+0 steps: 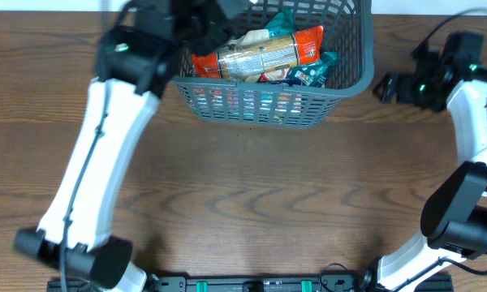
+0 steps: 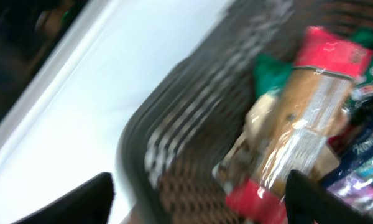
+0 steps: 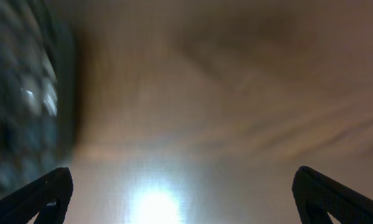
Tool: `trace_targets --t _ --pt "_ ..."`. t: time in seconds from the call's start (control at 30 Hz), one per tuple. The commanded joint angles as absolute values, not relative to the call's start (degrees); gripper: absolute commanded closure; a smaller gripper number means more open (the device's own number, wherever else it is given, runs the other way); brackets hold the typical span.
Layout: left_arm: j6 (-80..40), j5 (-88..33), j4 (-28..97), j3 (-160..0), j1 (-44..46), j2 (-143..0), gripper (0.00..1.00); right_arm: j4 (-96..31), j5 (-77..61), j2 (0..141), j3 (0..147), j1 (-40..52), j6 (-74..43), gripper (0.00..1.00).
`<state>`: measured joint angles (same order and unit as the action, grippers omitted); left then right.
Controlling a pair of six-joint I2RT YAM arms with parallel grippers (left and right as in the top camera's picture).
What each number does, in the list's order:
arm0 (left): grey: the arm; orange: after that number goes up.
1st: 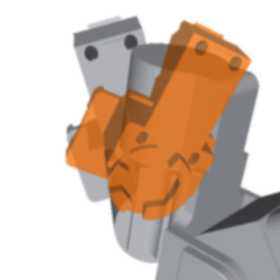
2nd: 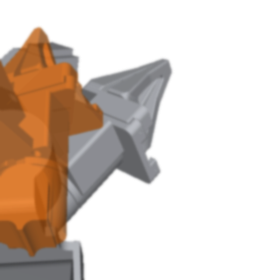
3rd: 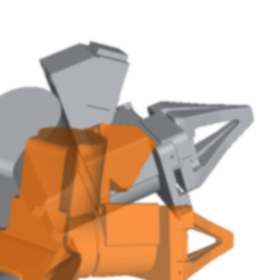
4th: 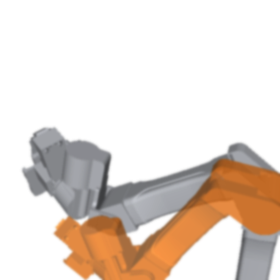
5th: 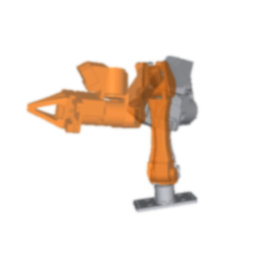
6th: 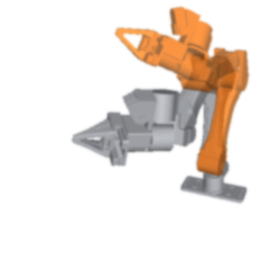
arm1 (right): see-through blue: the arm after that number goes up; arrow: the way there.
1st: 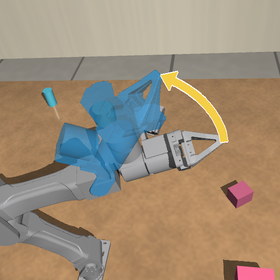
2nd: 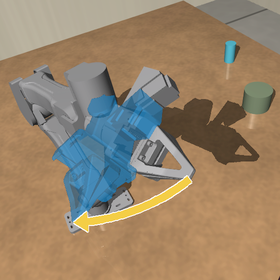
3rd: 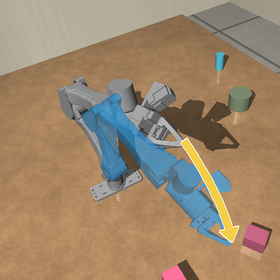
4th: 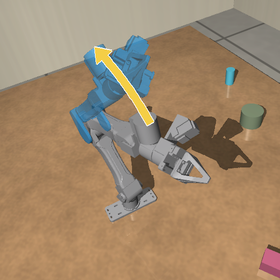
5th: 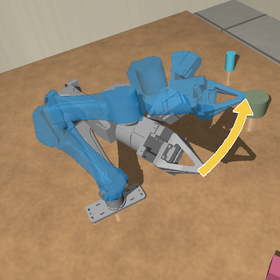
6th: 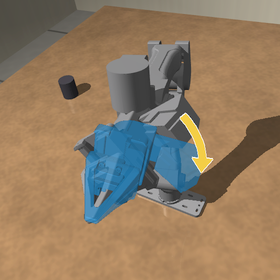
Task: Pack container
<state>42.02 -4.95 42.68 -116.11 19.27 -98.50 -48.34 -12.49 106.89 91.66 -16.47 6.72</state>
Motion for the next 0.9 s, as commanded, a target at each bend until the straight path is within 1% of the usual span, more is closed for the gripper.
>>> trace_targets --t 0.0,0.03,0.13,0.33,0.47,0.57,0.63,0.7,0.87 --pt "23.8 2.0 47.2 -117.1 14.4 -94.9 0.03 -48.7 -10.9 105.3 103.0 -15.9 5.8 0.01" --pt "21.3 2.0 48.8 -117.1 13.0 -93.8 0.01 -49.2 -10.5 105.3 105.6 -15.8 5.8 0.01" --pt "14.8 2.0 53.6 -117.1 9.2 -90.7 0.01 -51.8 -7.5 105.3 114.6 -15.0 5.9 0.01" --pt "13.0 2.1 58.7 -117.1 7.3 -85.6 0.01 -55.7 0.3 103.2 123.7 -12.3 6.9 0.01" --pt "13.0 3.9 62.6 -117.1 6.9 -82.0 0.01 -50.9 0.8 99.0 124.0 -11.2 4.6 0.01" --pt "12.6 4.6 66.7 -117.1 5.4 -80.2 0.01 -50.7 -0.3 95.5 124.0 -11.3 3.1 0.01" --pt "11.7 3.9 70.3 -117.1 4.2 -79.2 0.01 -52.4 -0.9 92.7 124.0 -11.3 3.0 0.04" --pt "11.7 2.0 72.5 -116.4 3.5 -78.2 0.01 -54.3 -1.0 91.1 124.0 -11.2 2.0 0.01" --pt "11.9 0.6 71.0 -110.0 3.1 -73.8 0.01 -63.2 -0.9 89.1 123.3 -10.7 1.5 0.01"
